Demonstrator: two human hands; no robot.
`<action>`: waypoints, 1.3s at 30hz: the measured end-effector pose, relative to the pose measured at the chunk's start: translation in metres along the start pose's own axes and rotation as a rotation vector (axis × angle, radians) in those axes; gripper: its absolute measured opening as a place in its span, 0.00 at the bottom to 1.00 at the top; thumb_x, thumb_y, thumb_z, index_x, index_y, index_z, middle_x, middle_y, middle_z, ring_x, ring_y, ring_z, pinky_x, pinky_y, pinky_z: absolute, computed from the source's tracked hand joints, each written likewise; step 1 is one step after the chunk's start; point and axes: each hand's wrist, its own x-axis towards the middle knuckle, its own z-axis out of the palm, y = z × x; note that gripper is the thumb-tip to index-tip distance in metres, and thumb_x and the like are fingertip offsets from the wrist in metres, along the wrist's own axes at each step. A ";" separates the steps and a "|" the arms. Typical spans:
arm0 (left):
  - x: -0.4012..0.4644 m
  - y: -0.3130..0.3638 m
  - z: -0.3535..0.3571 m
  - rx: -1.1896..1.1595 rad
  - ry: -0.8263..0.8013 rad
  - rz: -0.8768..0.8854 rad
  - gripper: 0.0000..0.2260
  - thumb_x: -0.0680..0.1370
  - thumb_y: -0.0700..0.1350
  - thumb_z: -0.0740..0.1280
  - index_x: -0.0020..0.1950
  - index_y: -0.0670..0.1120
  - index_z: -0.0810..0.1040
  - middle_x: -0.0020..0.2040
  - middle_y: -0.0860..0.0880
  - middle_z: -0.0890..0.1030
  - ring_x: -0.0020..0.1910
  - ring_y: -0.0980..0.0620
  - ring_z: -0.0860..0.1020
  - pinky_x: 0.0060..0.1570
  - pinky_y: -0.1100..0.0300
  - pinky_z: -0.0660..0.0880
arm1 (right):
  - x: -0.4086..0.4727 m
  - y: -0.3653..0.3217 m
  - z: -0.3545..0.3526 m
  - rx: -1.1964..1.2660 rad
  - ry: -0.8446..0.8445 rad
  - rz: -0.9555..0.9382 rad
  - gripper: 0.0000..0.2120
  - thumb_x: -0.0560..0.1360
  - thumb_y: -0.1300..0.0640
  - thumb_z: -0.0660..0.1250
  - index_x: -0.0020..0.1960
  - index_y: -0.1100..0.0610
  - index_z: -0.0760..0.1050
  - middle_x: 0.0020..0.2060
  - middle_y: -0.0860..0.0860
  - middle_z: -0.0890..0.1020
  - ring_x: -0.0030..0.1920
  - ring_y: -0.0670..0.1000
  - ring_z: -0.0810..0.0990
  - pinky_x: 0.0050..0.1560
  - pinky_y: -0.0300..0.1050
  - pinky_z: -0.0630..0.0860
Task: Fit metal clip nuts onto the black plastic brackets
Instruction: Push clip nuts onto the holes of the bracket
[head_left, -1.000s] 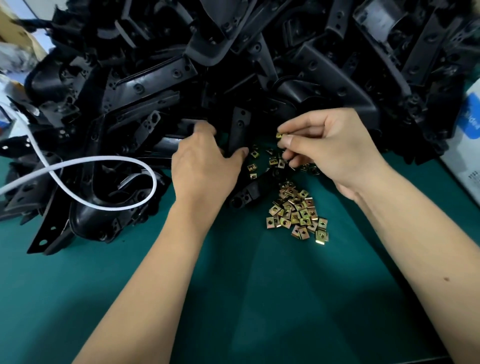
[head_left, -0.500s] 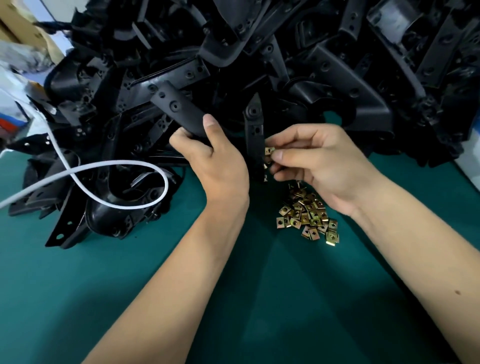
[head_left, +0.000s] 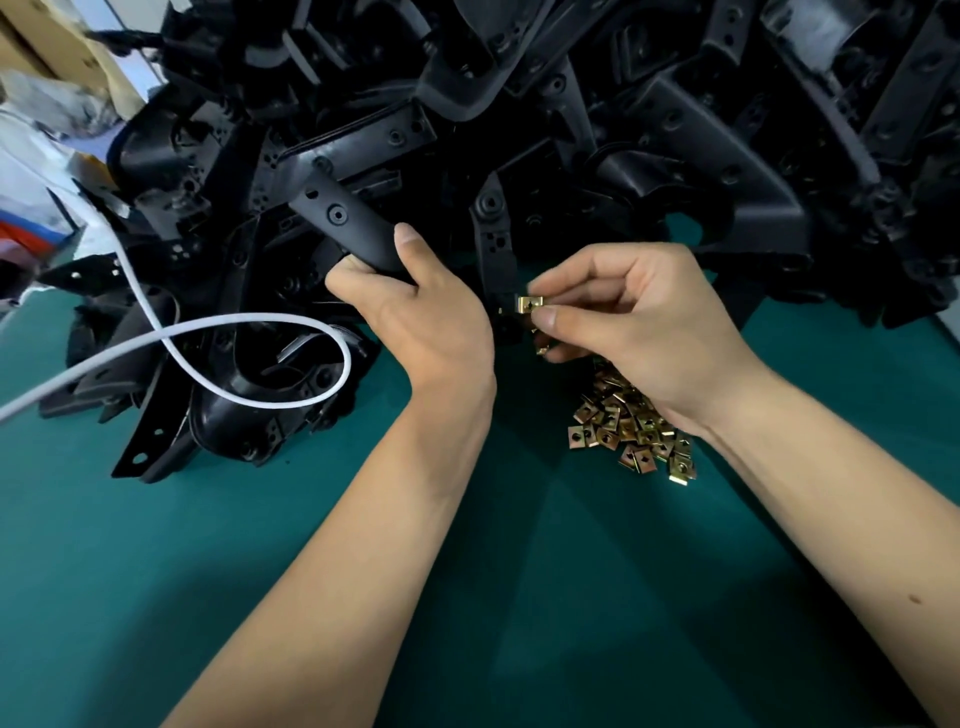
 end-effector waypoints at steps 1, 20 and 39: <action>0.000 0.000 0.000 0.000 0.001 -0.003 0.10 0.86 0.49 0.62 0.53 0.46 0.62 0.48 0.52 0.71 0.43 0.55 0.71 0.47 0.62 0.74 | 0.000 0.000 0.001 0.013 -0.005 0.003 0.04 0.76 0.67 0.74 0.50 0.62 0.85 0.40 0.57 0.87 0.40 0.53 0.87 0.40 0.43 0.83; 0.001 0.000 0.000 -0.005 0.048 0.036 0.09 0.85 0.47 0.62 0.53 0.45 0.63 0.47 0.53 0.70 0.40 0.57 0.70 0.43 0.64 0.72 | -0.004 0.002 0.016 0.190 0.086 0.092 0.06 0.80 0.63 0.70 0.46 0.63 0.82 0.33 0.53 0.83 0.34 0.49 0.80 0.29 0.39 0.75; 0.001 0.001 -0.001 0.003 0.050 0.050 0.10 0.85 0.46 0.62 0.53 0.44 0.63 0.48 0.51 0.70 0.43 0.54 0.70 0.45 0.61 0.74 | -0.006 0.004 0.019 0.173 0.109 0.067 0.05 0.80 0.64 0.70 0.46 0.62 0.82 0.33 0.52 0.82 0.34 0.48 0.80 0.30 0.40 0.77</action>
